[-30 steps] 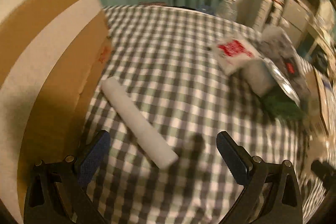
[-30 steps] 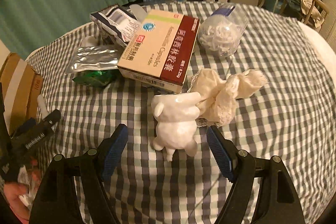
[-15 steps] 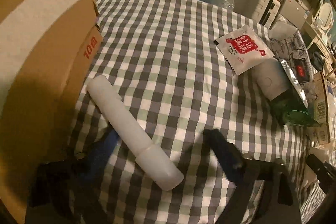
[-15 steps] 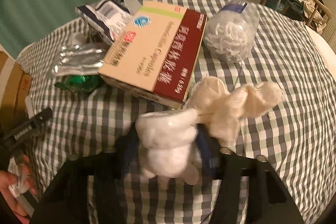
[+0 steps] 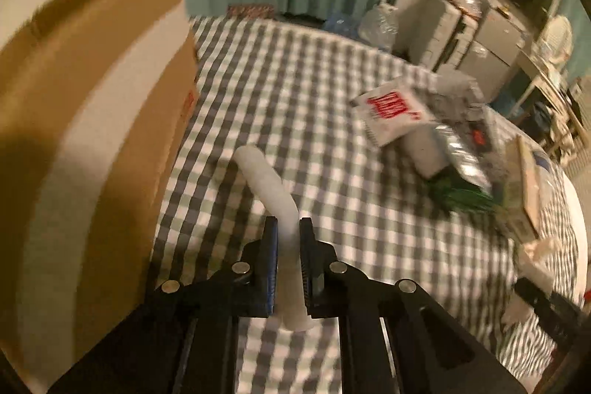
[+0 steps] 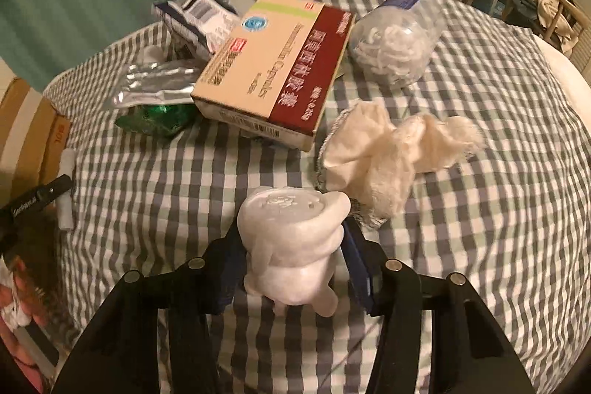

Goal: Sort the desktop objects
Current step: 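Grasp the white tube with the left gripper while the right gripper grasps the white figurine, then carry tube and figurine into the cardboard box and open both grippers, then withdraw both grippers from the box back over the bedspread, then grasp the white lace gloves with the right gripper while the left gripper grasps the amoxicillin box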

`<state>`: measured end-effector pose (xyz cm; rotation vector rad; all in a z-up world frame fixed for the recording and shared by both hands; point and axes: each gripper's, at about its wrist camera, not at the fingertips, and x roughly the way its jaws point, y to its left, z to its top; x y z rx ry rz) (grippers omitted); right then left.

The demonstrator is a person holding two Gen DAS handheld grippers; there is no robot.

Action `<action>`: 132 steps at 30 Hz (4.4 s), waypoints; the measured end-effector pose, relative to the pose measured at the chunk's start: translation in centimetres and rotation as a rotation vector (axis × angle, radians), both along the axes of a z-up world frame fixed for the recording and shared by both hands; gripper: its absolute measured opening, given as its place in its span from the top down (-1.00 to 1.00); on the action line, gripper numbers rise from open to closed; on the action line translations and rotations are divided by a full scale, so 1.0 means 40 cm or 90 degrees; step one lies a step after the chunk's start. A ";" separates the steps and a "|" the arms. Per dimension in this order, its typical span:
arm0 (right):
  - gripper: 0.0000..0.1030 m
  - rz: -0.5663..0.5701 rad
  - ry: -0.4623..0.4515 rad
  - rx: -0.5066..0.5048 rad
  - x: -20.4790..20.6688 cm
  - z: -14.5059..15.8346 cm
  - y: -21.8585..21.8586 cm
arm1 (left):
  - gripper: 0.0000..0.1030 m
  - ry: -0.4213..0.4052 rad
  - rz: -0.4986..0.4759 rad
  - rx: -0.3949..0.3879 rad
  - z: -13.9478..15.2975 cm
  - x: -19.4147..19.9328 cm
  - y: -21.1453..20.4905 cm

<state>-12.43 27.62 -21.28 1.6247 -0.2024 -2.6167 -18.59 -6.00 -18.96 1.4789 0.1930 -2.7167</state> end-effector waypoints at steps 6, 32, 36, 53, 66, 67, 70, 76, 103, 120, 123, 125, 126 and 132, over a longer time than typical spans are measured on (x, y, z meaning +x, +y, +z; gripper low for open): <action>0.02 -0.003 0.027 0.000 0.037 0.067 0.006 | 0.79 0.059 -0.060 0.023 0.113 0.069 0.050; 0.03 0.114 0.208 -0.018 0.269 0.485 -0.190 | 0.79 0.186 -0.155 -0.047 0.504 0.303 0.129; 0.03 0.141 0.223 -0.014 0.284 0.516 -0.258 | 0.79 0.189 -0.127 -0.069 0.520 0.311 0.062; 0.02 0.269 0.204 0.004 0.242 0.485 -0.554 | 0.79 0.132 0.072 -0.071 0.456 0.274 -0.351; 0.03 0.346 0.134 -0.060 0.116 0.400 -0.789 | 0.76 0.047 0.098 -0.036 0.294 0.195 -0.480; 0.03 0.348 0.129 -0.066 0.106 0.390 -0.801 | 0.75 0.037 0.097 -0.037 0.279 0.190 -0.485; 0.02 0.352 0.111 -0.088 0.069 0.357 -0.838 | 0.46 0.029 0.102 -0.036 0.253 0.186 -0.500; -0.58 0.307 0.106 -0.134 0.023 0.333 -0.841 | -0.86 0.039 0.151 -0.037 0.245 0.196 -0.520; -0.71 0.143 0.205 -0.044 0.162 0.440 -0.421 | -1.00 0.068 0.019 -0.037 0.325 0.240 -0.131; -0.71 -0.085 0.124 0.004 0.142 0.260 0.081 | -1.00 0.016 -0.134 -0.095 0.182 0.193 0.241; -0.71 -0.100 0.115 -0.011 0.131 0.231 0.111 | -1.00 0.005 -0.150 -0.097 0.154 0.173 0.279; -0.71 -0.108 0.102 -0.016 0.116 0.209 0.126 | -1.00 0.004 -0.157 -0.100 0.136 0.154 0.312; -0.71 -0.112 0.097 -0.016 0.110 0.198 0.135 | -1.00 0.004 -0.160 -0.100 0.129 0.142 0.326; -0.71 -0.129 0.085 -0.017 0.051 0.148 0.170 | -1.00 -0.015 -0.169 -0.101 0.077 0.057 0.412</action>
